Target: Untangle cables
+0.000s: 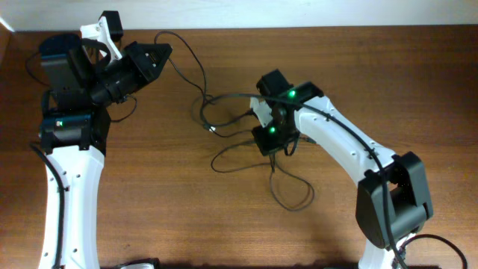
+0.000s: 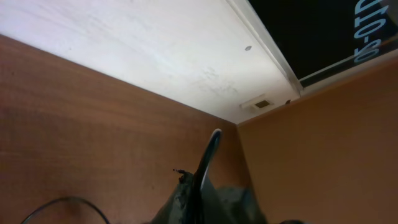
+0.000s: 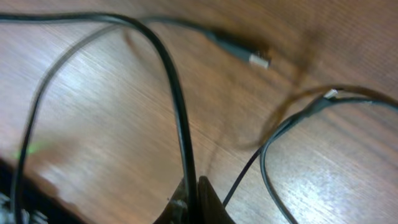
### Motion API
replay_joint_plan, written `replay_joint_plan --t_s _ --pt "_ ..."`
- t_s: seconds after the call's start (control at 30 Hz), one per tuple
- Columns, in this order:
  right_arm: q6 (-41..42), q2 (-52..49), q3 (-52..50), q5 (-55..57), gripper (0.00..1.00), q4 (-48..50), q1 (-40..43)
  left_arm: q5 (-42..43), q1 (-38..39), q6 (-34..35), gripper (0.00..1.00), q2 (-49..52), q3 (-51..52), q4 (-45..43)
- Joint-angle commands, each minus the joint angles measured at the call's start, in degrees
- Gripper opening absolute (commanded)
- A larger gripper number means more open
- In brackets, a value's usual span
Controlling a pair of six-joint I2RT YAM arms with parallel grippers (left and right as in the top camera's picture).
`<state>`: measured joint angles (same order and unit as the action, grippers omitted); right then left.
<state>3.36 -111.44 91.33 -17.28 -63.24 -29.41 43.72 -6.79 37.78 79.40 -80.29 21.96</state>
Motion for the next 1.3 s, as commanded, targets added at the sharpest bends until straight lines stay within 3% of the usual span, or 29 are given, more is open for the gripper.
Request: replay_joint_plan --t_s 0.0,0.23,0.4,0.5,0.6,0.67,0.83,1.07,1.17,1.2,1.27 --pt "0.52 2.78 11.69 0.44 0.04 -5.79 0.20 -0.02 -0.24 0.28 0.06 -0.57 -0.44 0.37" --pt "0.79 3.15 32.50 3.37 0.04 -17.27 0.17 -0.02 -0.24 -0.13 0.17 -0.55 -0.44 2.29" --pt "8.22 4.09 43.21 14.38 0.04 -24.22 0.17 -0.02 -0.24 -0.13 0.25 -0.57 -0.44 3.06" --pt "7.61 5.57 45.59 8.98 0.04 -24.46 0.17 -0.02 -0.24 -0.13 0.40 -0.57 -0.44 3.04" --pt "14.49 6.21 45.86 19.87 0.04 -25.49 0.17 0.00 -0.24 -0.13 0.56 -0.57 -0.44 3.06" --pt "20.13 6.19 45.83 24.65 0.04 -27.10 0.17 0.00 -0.24 -0.13 0.61 -0.55 -0.44 3.37" --pt "17.92 6.19 45.83 15.41 0.04 -24.96 0.24 2.16 0.28 -0.96 0.64 -0.57 -0.44 6.29" --pt "22.49 6.19 45.83 15.37 0.04 -21.70 0.24 9.25 5.73 -17.14 0.68 -0.55 -0.44 12.09" --pt "22.67 6.19 45.83 15.39 0.04 -21.53 1.01 11.85 8.83 -29.33 0.71 -0.55 -0.44 16.61" --pt "22.69 6.05 45.83 15.37 0.04 -21.55 1.92 14.86 10.23 -36.13 0.73 -0.57 -0.44 18.29" --pt "23.74 5.88 45.83 15.06 0.04 -21.81 4.00 19.56 11.72 -43.23 0.73 -0.55 -0.44 19.71"
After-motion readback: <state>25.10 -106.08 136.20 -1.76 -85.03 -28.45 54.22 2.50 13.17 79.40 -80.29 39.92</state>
